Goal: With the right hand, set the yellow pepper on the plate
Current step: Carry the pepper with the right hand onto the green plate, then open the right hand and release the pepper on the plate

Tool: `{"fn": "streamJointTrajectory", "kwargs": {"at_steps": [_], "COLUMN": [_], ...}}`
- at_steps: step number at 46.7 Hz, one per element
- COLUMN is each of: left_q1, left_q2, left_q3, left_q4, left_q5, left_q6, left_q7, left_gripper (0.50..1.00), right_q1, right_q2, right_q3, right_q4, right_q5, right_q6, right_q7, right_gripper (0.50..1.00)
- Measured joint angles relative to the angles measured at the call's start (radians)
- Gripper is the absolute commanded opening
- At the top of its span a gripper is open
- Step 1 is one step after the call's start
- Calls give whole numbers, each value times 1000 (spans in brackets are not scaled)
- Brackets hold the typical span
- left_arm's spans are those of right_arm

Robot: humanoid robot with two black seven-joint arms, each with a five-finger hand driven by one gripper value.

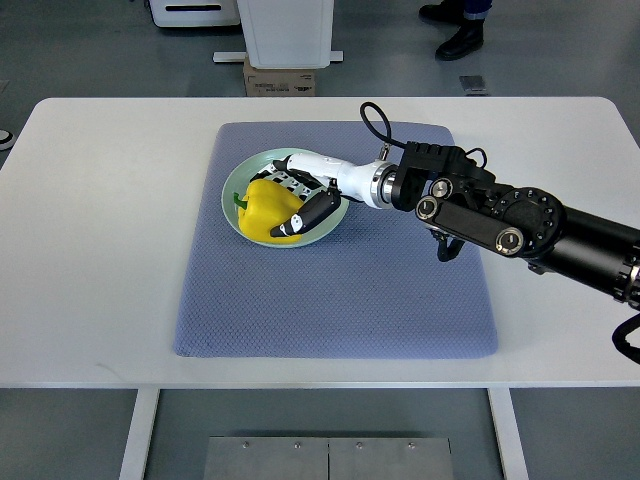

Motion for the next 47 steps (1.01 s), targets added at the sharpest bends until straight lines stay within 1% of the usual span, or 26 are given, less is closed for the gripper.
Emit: {"fn": "streamJointTrajectory", "kwargs": {"at_steps": [10, 22, 33, 42, 43, 44, 47], "left_q1": [0, 0, 0, 0, 0, 0, 0], "left_q2": [0, 0, 0, 0, 0, 0, 0], "left_q3": [0, 0, 0, 0, 0, 0, 0], "left_q4": [0, 0, 0, 0, 0, 0, 0], "left_q5": [0, 0, 0, 0, 0, 0, 0], "left_q6": [0, 0, 0, 0, 0, 0, 0], "left_q7": [0, 0, 0, 0, 0, 0, 0], "left_gripper": [1000, 1000, 1000, 1000, 1000, 1000, 1000], "right_q1": [-11, -24, -38, -39, -39, -39, -41], "right_q2": [24, 25, 25, 25, 25, 25, 25], "right_q3": [1, 2, 1, -1, -1, -1, -1], "right_q4": [-22, -83, -87, -95, -95, -95, -96], "right_q5": [33, 59, 64, 63, 63, 63, 62], "right_q6": [-68, -139, -149, -152, -152, -152, -152], "right_q7": [-46, -72, -70, -44, -41, -37, -32], "right_gripper": [500, 500, 500, 500, 524, 585, 690]}}
